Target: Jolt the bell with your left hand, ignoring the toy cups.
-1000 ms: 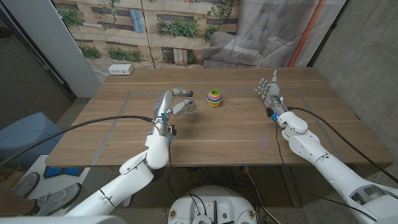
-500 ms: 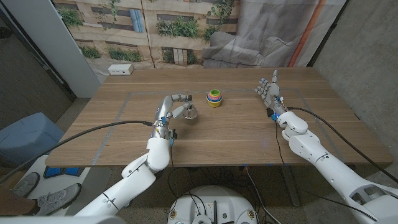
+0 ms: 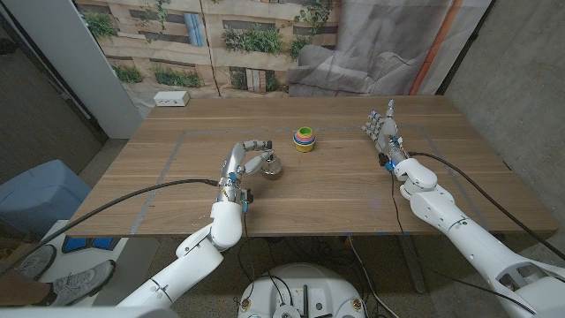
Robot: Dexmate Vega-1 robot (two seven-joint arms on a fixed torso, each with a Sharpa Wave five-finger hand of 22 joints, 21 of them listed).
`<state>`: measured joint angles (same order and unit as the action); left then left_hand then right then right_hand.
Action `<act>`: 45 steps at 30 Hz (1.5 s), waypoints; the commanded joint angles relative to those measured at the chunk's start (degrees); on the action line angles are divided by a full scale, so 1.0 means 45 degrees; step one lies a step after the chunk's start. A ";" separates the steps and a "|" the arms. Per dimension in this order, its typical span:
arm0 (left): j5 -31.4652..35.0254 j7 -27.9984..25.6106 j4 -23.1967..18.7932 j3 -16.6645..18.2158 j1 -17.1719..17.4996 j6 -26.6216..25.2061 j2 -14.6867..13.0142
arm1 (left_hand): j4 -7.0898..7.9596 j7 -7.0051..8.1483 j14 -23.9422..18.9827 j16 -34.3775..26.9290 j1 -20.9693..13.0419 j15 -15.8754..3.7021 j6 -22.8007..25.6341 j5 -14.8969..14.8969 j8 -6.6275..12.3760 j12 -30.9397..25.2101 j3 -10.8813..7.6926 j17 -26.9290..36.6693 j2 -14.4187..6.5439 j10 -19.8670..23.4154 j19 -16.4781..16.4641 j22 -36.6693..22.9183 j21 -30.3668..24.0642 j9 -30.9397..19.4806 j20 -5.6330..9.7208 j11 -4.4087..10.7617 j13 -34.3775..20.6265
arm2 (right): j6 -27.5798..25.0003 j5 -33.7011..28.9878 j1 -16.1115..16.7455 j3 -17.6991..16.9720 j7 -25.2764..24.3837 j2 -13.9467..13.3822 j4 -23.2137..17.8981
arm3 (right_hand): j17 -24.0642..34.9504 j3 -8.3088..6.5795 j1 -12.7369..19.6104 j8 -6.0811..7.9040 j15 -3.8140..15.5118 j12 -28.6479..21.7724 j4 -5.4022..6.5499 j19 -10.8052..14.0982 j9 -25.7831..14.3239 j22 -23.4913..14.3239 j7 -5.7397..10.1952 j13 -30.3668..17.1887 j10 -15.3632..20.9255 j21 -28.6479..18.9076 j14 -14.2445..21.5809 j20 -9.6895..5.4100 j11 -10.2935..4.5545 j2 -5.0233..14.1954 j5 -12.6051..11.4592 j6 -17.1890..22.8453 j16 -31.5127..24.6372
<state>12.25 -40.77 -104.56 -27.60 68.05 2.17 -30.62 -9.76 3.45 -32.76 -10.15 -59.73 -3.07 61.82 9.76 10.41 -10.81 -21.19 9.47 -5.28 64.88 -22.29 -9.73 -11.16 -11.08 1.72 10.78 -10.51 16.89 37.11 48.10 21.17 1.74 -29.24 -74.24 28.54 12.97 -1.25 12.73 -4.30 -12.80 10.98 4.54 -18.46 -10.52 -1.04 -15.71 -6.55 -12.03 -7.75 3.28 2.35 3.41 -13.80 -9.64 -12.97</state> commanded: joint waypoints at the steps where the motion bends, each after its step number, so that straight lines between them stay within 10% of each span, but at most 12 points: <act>1: -0.0440 -0.0081 0.0682 -0.0161 0.0042 0.0505 0.0424 | -0.0017 0.0017 -0.0091 -0.0053 -0.0004 -0.1786 0.0032 0.0054 0.0106 -0.0031 0.0020 0.0013 -0.0028 0.0393 0.0041 -0.0041 0.0014 -0.0069 -0.0062 0.0441 -0.0031 | 0.0002 0.0015 0.0001 0.0007 0.0043 -0.0004 0.0000 | 0.0018 0.0084 -0.0030 0.0057 0.0049 -0.0077 -0.0010 0.0093 -0.0042 -0.0039 0.0037 -0.0019 -0.0026 -0.0065 -0.0063 0.0025 0.0008 0.1324 -0.0103 -0.0694 -0.0096; 45: -0.1232 0.0613 0.0566 -0.0144 0.0196 -0.0203 -0.0027 | 0.0015 0.0053 0.0114 0.0068 0.0262 -0.1647 -0.0739 0.0155 -0.0041 0.0123 0.0304 -0.0039 0.0185 -0.0546 0.0291 -0.0048 0.0043 -0.0068 -0.0217 0.0402 -0.0032 | 0.0018 -0.0007 -0.0002 0.0004 0.0000 0.0010 0.0020 | 0.0017 0.0082 -0.0030 0.0056 0.0028 -0.0070 -0.0010 0.0101 -0.0040 -0.0039 0.0031 -0.0018 -0.0039 -0.0067 -0.0061 0.0017 0.0002 0.1326 -0.0105 -0.0695 -0.0097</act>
<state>7.55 -38.85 -101.77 -28.39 68.90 2.02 -30.11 -9.82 3.69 -32.71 -10.15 -59.25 -3.07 59.32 10.21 10.40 -10.48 -20.18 9.35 -4.54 63.53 -21.37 -9.73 -11.16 -11.43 0.80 12.51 -10.53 16.96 37.10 48.14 21.18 1.82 -29.23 -74.21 28.55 12.96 -1.25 12.73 -4.30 -12.80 10.98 4.54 -18.46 -10.52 -1.04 -15.71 -6.55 -12.03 -7.75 3.28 2.35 3.41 -13.80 -9.64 -12.98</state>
